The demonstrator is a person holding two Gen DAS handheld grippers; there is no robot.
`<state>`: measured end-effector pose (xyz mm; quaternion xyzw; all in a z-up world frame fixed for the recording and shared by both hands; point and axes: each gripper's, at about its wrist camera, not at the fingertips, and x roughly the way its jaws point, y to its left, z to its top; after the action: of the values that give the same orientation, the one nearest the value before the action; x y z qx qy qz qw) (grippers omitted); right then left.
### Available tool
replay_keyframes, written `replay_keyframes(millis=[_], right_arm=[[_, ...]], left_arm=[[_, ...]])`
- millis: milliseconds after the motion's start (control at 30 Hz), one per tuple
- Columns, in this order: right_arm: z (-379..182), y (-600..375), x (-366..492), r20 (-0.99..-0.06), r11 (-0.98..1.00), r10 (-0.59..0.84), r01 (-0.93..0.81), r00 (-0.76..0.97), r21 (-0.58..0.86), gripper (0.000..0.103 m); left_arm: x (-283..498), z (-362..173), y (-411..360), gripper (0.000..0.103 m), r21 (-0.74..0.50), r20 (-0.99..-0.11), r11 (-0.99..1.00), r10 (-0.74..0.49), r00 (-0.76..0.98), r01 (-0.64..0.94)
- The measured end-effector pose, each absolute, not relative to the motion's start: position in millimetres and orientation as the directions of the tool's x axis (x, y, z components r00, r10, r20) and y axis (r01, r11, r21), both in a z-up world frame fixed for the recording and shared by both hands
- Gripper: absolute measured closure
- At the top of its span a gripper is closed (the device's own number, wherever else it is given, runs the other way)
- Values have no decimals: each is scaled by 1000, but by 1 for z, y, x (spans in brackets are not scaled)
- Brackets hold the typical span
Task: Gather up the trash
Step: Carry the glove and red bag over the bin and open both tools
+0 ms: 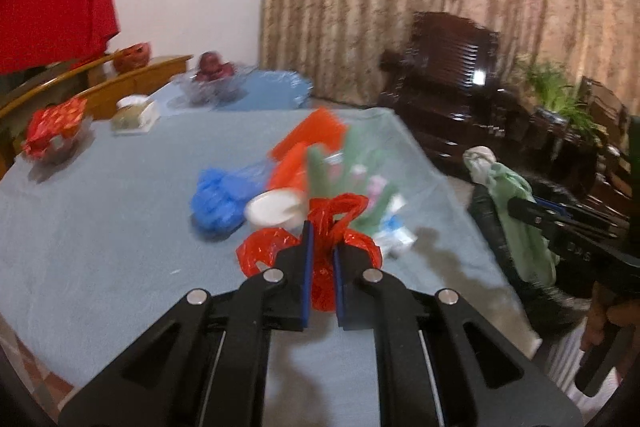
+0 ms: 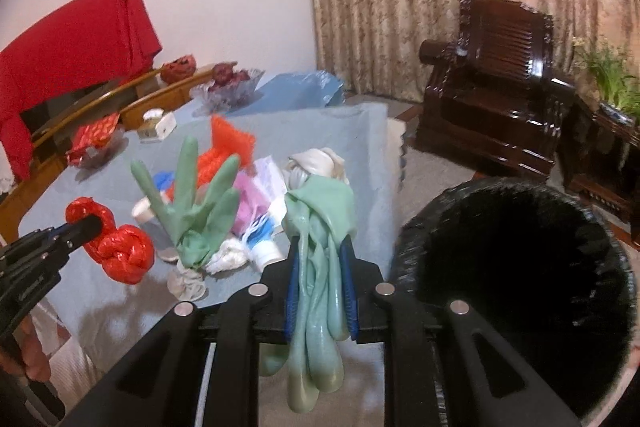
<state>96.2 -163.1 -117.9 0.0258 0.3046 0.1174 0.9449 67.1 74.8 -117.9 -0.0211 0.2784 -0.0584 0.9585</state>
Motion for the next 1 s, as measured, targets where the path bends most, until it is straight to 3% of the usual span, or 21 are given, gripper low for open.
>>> replay_keyframes(millis=[500, 833, 867, 967, 1000], right_arm=[[-120, -283, 61, -585, 991, 13, 69, 811, 117, 84], [-133, -336, 53, -616, 976, -85, 189, 783, 106, 84], [-135, -339, 53, -622, 975, -92, 198, 778, 102, 84], [-143, -346, 50, -635, 973, -103, 211, 766, 97, 74], [-145, -348, 49, -640, 971, -111, 220, 761, 94, 69]], left_arm=[[108, -111, -83, 95, -121, -517, 894, -427, 742, 431], [130, -138, -169, 94, -156, -555, 826, -526, 644, 541], [133, -141, -175, 93, -167, -560, 819, -537, 631, 549], [136, -146, -177, 77, -193, -574, 807, -555, 603, 559], [138, -147, -178, 65, -201, -576, 804, -559, 597, 559]])
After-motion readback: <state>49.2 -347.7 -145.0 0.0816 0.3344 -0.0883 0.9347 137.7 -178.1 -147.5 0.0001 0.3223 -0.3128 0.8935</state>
